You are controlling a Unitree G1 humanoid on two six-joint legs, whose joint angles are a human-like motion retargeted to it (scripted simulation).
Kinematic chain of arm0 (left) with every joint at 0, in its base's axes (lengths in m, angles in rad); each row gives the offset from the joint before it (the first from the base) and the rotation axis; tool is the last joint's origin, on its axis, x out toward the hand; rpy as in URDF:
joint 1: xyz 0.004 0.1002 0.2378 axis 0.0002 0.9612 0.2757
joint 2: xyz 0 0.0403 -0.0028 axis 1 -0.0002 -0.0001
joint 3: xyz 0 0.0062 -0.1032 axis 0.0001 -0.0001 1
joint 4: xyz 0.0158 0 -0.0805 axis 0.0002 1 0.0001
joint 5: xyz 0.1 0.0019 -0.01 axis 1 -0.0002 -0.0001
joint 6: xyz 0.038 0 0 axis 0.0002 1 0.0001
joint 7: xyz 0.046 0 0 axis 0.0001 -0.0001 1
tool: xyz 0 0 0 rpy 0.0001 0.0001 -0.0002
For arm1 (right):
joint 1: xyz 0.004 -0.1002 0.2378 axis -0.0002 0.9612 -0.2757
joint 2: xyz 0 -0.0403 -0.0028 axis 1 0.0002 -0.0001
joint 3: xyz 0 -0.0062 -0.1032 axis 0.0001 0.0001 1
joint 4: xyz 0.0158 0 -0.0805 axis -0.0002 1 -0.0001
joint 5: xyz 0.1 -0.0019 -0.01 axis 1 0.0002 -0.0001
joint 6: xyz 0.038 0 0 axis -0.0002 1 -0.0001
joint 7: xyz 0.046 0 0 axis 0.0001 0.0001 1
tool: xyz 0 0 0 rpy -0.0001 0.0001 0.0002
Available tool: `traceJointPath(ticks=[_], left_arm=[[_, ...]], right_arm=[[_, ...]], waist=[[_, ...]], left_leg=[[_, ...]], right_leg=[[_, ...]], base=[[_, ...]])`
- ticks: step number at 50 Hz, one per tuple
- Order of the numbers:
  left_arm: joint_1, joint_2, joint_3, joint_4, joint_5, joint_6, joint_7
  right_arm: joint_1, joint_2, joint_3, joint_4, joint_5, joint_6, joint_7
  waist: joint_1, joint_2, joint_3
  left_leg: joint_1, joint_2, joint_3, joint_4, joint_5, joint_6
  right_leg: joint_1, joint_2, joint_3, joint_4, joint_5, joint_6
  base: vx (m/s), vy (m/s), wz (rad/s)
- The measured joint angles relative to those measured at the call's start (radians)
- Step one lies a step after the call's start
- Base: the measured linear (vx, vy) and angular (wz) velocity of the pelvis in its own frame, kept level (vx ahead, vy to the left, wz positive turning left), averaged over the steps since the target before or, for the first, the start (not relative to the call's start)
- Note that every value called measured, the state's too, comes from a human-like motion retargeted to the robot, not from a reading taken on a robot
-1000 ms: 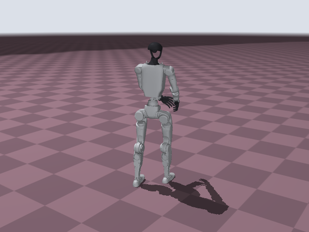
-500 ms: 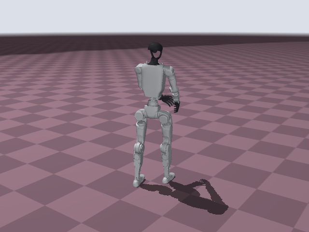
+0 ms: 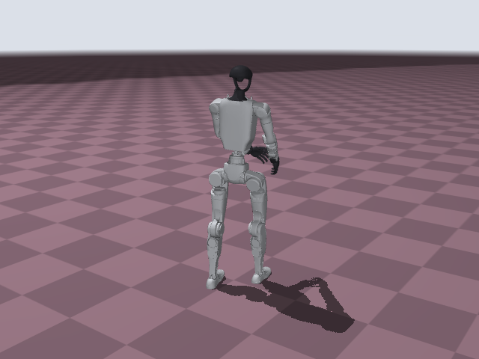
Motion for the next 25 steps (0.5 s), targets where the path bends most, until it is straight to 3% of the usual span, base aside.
traceJointPath(ticks=[25], left_arm=[[0.014, -0.01, 0.02, 0.005, -0.06, 0.025, 0.061]], right_arm=[[-0.008, 0.005, -0.005, 0.009, 0.087, 0.017, -0.008]], waist=[[-0.014, 0.01, 0.001]], left_leg=[[0.018, -0.001, 0.015, -0.003, -0.006, 0.008]], right_leg=[[0.005, 0.006, 0.023, 0.004, 0.009, 0.005]], base=[[0.0, 0.0, 0.0]])
